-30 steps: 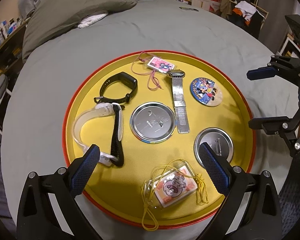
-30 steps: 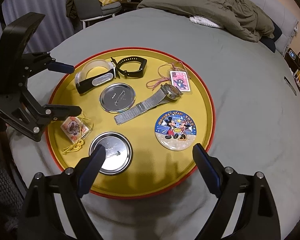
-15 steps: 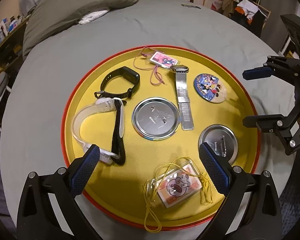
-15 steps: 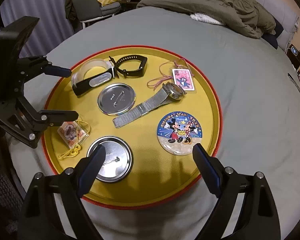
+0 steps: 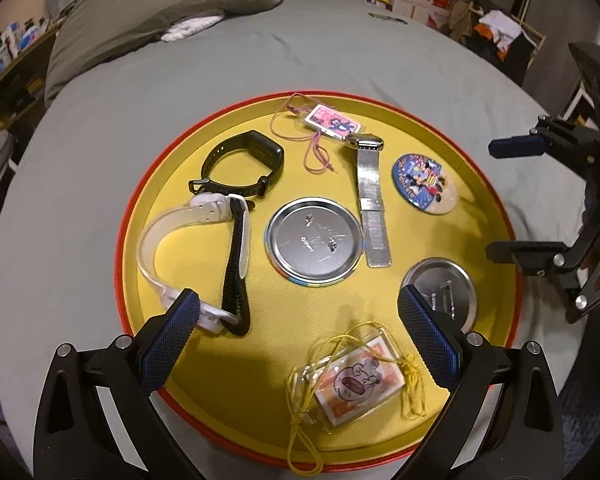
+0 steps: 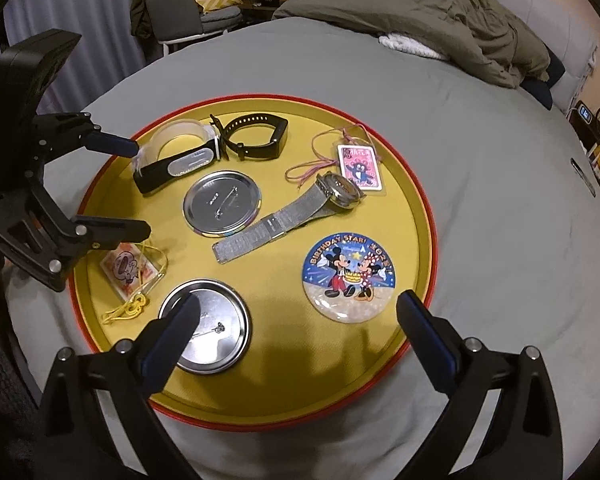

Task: Organize jewelry
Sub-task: 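Reach the right tool into the tray and grasp the black fitness band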

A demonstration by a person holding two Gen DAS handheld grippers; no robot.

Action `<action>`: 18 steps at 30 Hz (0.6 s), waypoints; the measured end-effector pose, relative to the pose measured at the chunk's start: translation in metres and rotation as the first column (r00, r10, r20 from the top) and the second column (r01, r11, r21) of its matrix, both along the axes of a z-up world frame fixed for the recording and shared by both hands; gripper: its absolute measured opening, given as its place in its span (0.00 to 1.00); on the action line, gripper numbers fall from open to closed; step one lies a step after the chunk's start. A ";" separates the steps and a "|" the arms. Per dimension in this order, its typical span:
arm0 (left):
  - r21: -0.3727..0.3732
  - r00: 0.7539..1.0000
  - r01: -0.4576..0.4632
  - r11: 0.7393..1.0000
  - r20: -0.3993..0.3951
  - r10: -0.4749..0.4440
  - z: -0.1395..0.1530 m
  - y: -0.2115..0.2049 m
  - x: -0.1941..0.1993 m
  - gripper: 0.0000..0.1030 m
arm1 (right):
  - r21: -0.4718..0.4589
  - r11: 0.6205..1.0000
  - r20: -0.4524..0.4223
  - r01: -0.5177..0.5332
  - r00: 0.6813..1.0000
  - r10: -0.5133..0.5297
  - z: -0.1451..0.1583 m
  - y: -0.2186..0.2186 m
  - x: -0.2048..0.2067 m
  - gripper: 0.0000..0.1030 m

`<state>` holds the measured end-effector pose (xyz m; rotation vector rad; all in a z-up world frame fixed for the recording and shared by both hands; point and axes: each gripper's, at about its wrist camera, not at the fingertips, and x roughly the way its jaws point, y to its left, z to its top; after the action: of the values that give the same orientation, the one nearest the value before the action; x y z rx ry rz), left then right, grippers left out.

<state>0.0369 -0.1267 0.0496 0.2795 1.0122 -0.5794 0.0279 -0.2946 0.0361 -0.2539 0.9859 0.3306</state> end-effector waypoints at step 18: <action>-0.034 0.997 -0.055 0.998 0.049 0.056 0.015 0.014 0.001 0.95 | -0.023 1.000 0.034 0.000 0.999 0.001 0.004 0.006 0.003 0.92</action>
<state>0.0381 -0.1129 0.0648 0.2350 0.9584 -0.5359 0.0305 -0.2884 0.0398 -0.2802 0.9572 0.3145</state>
